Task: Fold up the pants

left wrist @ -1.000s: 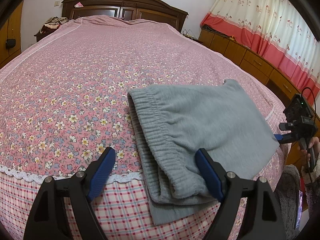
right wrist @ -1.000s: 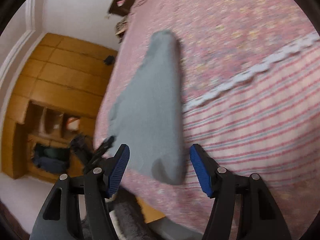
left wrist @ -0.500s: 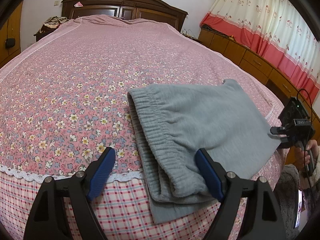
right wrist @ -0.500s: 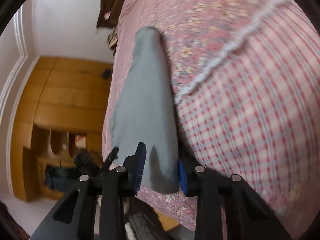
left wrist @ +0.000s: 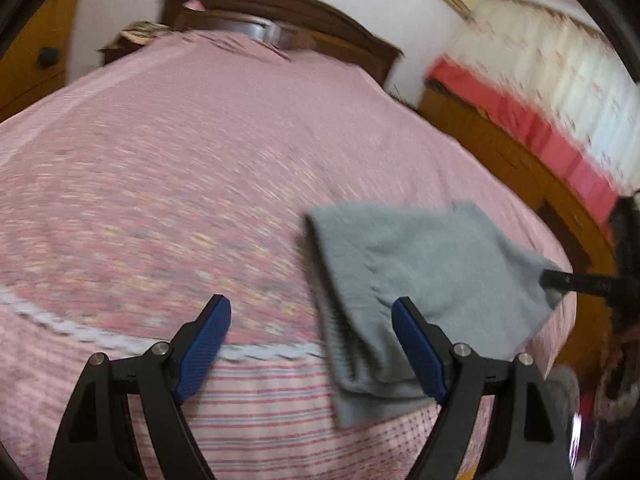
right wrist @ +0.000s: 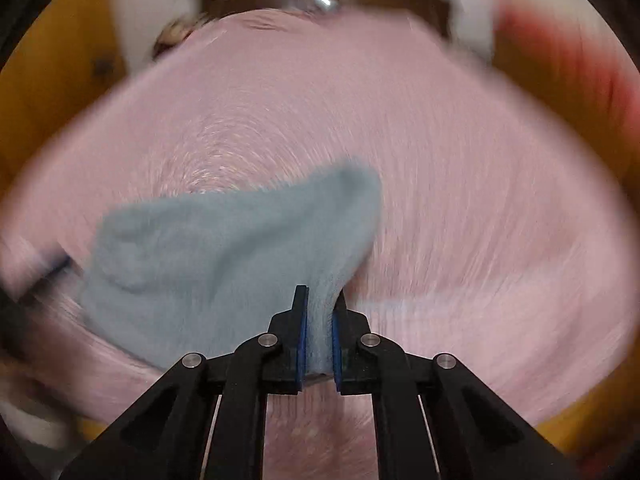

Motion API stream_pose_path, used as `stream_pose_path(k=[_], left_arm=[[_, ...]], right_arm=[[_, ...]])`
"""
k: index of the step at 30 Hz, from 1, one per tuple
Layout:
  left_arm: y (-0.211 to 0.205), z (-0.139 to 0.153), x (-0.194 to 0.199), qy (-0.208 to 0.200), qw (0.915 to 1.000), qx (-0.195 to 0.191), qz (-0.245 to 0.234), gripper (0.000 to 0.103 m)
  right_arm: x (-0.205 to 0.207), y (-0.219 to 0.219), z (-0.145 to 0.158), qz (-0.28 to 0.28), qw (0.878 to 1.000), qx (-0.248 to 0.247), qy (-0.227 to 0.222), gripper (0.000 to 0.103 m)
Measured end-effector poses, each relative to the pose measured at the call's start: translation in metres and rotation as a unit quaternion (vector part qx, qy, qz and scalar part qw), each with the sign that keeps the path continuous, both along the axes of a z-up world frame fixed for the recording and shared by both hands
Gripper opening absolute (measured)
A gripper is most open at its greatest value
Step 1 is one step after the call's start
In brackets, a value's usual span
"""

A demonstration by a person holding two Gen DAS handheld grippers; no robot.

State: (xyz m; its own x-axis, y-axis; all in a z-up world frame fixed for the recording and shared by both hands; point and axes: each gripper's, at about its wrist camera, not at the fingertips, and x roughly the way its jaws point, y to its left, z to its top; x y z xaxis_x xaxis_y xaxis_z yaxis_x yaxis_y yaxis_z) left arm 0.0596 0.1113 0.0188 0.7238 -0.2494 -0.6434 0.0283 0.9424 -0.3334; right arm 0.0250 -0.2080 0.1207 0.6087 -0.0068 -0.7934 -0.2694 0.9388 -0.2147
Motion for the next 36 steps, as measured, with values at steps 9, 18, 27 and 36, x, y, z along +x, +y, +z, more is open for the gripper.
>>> stream_pose_path(k=[9,18,27,36], left_arm=[[0.09,0.013,-0.028,-0.016,0.9918,-0.061,0.111,0.086],[0.129,0.001,-0.04,0.008,0.9858,-0.087,0.143,0.086],[0.118,0.003,-0.037,0.012,0.9863,-0.084,0.142,0.086],[0.111,-0.005,-0.029,0.022,0.9863,-0.081,0.142,0.086]], right_arm=[[-0.104,0.212,-0.079,0.24,0.93,-0.249,-0.121,0.011],[-0.115,0.227,-0.09,0.242,0.919,-0.271,-0.152,0.011],[-0.118,0.271,-0.104,0.255,0.909,-0.278,-0.178,0.011],[-0.132,0.27,-0.11,0.288,0.897,-0.252,-0.221,0.011]])
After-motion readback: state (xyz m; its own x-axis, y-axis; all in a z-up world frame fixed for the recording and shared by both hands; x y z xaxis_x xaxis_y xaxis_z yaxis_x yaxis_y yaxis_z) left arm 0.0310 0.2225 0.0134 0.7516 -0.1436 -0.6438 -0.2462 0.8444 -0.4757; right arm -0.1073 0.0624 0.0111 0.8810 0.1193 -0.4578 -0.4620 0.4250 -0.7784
